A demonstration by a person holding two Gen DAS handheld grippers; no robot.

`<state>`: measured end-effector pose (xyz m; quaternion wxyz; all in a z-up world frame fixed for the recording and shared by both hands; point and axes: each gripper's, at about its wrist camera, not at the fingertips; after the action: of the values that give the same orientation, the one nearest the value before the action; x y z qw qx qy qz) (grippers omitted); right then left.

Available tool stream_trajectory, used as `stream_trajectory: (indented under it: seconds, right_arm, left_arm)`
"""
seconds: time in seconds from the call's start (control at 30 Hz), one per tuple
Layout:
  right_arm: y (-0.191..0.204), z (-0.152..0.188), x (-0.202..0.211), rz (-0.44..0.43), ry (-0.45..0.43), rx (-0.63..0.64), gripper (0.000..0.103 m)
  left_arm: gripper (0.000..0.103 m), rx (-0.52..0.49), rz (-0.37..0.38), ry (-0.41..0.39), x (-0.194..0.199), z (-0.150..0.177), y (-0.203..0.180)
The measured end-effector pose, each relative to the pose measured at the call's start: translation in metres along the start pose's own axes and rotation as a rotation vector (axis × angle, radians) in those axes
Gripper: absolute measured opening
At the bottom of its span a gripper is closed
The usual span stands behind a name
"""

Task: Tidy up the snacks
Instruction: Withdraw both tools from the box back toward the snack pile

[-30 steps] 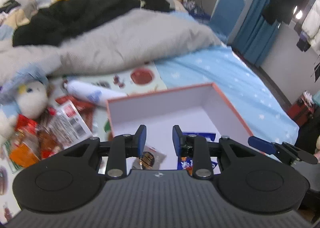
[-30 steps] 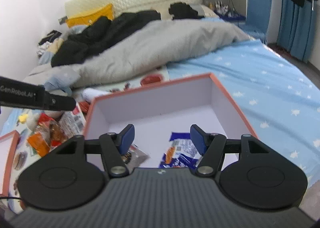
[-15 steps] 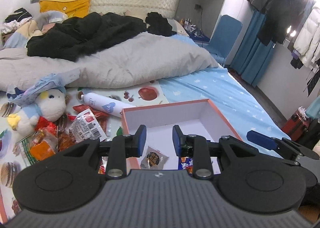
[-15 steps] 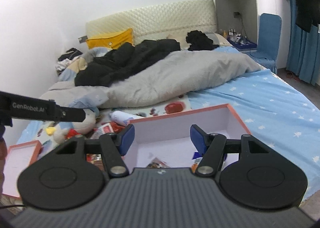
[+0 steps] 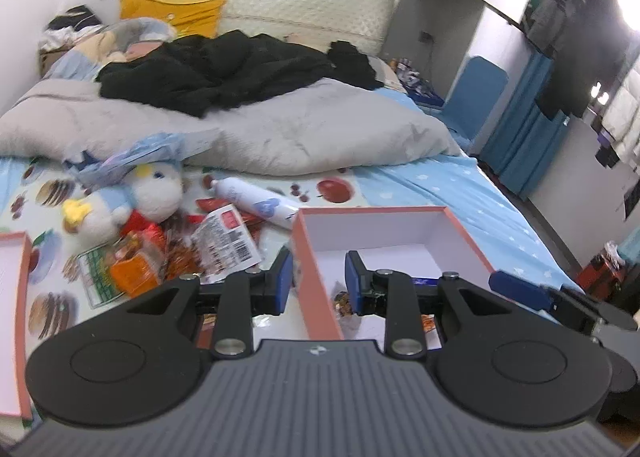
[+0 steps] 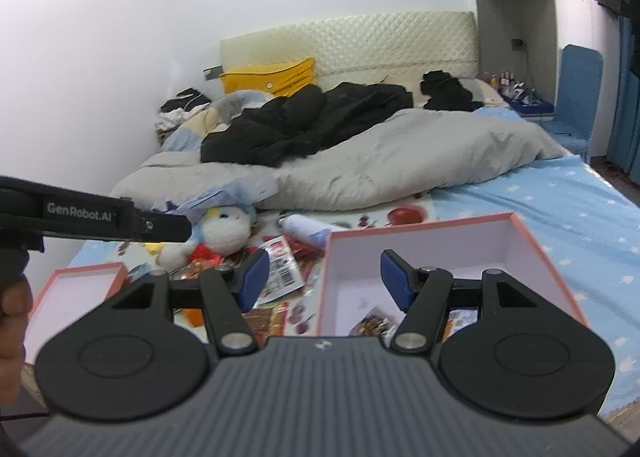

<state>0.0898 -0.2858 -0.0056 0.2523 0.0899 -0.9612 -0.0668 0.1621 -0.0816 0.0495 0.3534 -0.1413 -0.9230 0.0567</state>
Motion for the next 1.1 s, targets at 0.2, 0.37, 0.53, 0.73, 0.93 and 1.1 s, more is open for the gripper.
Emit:
stream_trajectory:
  seconds: [0.2, 0.37, 0.53, 0.73, 0.93, 1.1]
  right_arm:
    - [0.026, 0.020, -0.002, -0.053, 0.039, 0.021, 0.064]
    - [0.047, 0.034, -0.001, -0.078, 0.052, 0.038, 0.064]
    - [0.060, 0.047, 0.000, -0.100, 0.067, 0.040, 0.064]
    - [0.063, 0.059, 0.002, -0.095, 0.075, 0.036, 0.064]
    - [0.068, 0.066, -0.001, -0.086, 0.083, 0.031, 0.064]
    - [0.069, 0.068, -0.009, -0.086, 0.105, 0.045, 0.064]
  left_arm:
    - [0.033, 0.034, -0.051, 0.002, 0.017, 0.021, 0.030]
    - [0.033, 0.078, -0.070, 0.015, 0.028, 0.044, 0.050]
    - [0.033, 0.059, -0.088, 0.016, 0.040, 0.065, 0.058]
    - [0.033, 0.055, -0.094, 0.019, 0.049, 0.085, 0.058]
    - [0.033, 0.044, -0.093, 0.031, 0.042, 0.093, 0.059]
    - [0.033, 0.054, -0.088, 0.043, 0.026, 0.086, 0.066]
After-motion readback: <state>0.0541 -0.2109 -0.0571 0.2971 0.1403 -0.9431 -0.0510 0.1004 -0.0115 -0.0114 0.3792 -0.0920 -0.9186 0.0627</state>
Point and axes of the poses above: each gripper's, at about its wrist camera, not at the fingertips, and x roughly against the way its jaws point, y to its left, z to its underside, and after that the axes turned 3 degrees about -z, right-handed
